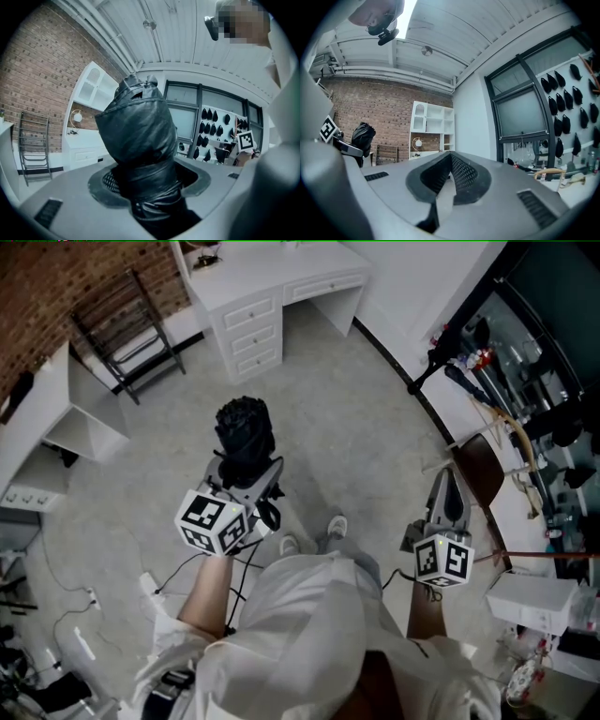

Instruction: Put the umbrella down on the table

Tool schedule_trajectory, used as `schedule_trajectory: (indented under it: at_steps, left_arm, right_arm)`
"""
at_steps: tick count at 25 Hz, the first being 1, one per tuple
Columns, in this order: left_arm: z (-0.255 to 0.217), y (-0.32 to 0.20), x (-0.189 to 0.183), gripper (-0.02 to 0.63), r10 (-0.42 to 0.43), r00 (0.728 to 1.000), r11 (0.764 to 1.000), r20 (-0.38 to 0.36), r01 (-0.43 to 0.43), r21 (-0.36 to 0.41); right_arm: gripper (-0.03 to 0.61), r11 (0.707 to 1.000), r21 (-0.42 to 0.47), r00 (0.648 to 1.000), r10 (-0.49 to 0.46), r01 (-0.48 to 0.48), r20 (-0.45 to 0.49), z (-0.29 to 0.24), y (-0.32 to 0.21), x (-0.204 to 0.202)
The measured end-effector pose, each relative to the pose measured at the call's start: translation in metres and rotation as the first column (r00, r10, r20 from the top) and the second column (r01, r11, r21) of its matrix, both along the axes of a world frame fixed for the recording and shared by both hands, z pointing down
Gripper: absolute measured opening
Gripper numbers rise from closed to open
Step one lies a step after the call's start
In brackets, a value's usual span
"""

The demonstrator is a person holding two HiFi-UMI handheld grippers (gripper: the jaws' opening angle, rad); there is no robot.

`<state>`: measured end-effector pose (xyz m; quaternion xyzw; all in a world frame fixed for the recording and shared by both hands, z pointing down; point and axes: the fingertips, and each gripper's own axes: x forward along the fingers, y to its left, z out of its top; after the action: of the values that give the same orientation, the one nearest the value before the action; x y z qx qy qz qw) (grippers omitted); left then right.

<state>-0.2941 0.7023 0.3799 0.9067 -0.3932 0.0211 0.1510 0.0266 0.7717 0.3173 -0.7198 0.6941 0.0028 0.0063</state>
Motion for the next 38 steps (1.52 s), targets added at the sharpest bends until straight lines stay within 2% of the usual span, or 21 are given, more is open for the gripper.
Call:
schedule_trajectory:
  at_steps: [10, 16, 33, 38]
  left_arm:
    - [0.004, -0.007, 0.003, 0.287, 0.0, 1.0, 1.0, -0.007, 0.0, 0.011]
    - [-0.001, -0.044, 0.023, 0.287, 0.0, 1.0, 1.0, 0.007, 0.0, 0.015]
    - [-0.015, -0.206, 0.135, 0.287, -0.016, 0.999, 1.0, 0.052, 0.015, 0.01]
    - [-0.015, -0.245, 0.165, 0.287, -0.036, 0.998, 0.999, 0.06, 0.037, -0.001]
  right_arm:
    - [0.017, 1.0, 0.01, 1.0, -0.015, 0.015, -0.011, 0.003, -0.012, -0.002]
    - [0.018, 1.0, 0.023, 1.0, -0.021, 0.021, 0.002, 0.002, -0.052, 0.017]
    - [0.018, 0.997, 0.031, 0.997, -0.068, 0.067, 0.037, -0.005, -0.232, 0.121]
    - [0.018, 0.996, 0.024, 0.995, -0.089, 0.088, 0.043, -0.003, -0.269, 0.15]
